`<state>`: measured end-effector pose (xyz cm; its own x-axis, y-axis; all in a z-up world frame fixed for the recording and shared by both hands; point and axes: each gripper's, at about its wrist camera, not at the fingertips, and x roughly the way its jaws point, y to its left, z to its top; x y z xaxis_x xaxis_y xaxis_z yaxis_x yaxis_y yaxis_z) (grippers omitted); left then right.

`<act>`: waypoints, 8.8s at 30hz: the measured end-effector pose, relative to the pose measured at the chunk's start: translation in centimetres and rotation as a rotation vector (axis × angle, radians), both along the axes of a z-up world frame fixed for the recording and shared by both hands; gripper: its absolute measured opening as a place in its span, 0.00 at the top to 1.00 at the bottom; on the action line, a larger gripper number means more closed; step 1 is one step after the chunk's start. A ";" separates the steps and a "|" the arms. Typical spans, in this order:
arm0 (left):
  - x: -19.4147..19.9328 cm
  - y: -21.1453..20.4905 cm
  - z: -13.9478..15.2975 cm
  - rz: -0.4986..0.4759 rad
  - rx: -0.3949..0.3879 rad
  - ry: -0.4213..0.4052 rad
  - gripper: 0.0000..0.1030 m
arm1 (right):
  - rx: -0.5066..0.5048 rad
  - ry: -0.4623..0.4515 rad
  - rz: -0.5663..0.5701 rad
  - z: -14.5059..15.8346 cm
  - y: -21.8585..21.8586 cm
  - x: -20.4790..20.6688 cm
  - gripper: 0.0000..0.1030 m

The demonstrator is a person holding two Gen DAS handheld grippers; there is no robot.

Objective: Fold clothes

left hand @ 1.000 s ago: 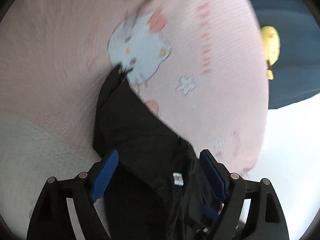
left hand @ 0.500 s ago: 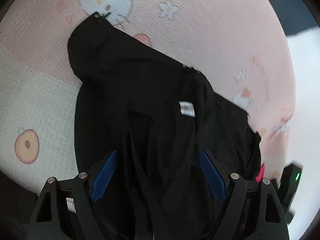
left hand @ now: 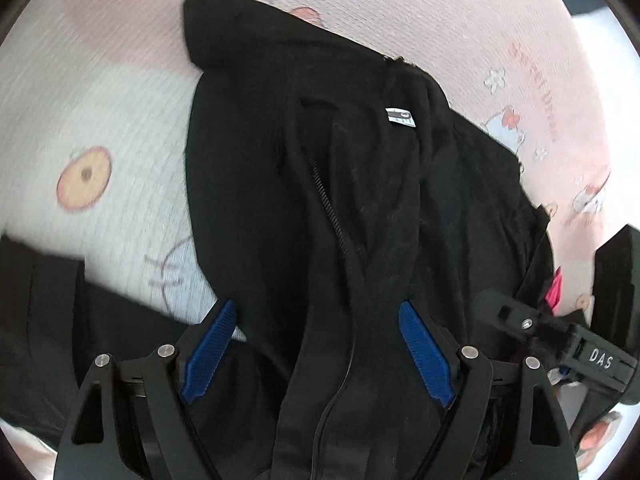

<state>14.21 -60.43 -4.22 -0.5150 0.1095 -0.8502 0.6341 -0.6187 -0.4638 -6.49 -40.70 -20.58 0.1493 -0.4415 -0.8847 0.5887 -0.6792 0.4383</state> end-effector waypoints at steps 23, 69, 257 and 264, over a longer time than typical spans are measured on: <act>5.5 2.3 -3.6 0.219 0.113 0.251 0.41 | -0.348 -0.437 -0.213 -7.3 0.5 2.9 0.57; 17.3 -4.4 -5.3 0.441 0.113 0.176 0.76 | -0.025 -0.072 0.241 -4.4 -19.1 21.9 0.89; -6.2 21.4 -1.1 -0.144 0.077 0.090 0.29 | -0.166 -0.080 -0.470 1.8 24.8 4.2 0.29; -6.6 21.6 -2.2 -0.132 0.158 0.086 0.29 | -0.261 -0.212 -0.516 0.3 25.4 2.9 0.28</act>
<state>7.60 -38.82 -6.47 -0.5570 0.3094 -0.7707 0.5066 -0.6088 -0.6105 -3.62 -15.33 -20.31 0.0194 -0.7019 -0.7120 0.0950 -0.7076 0.7002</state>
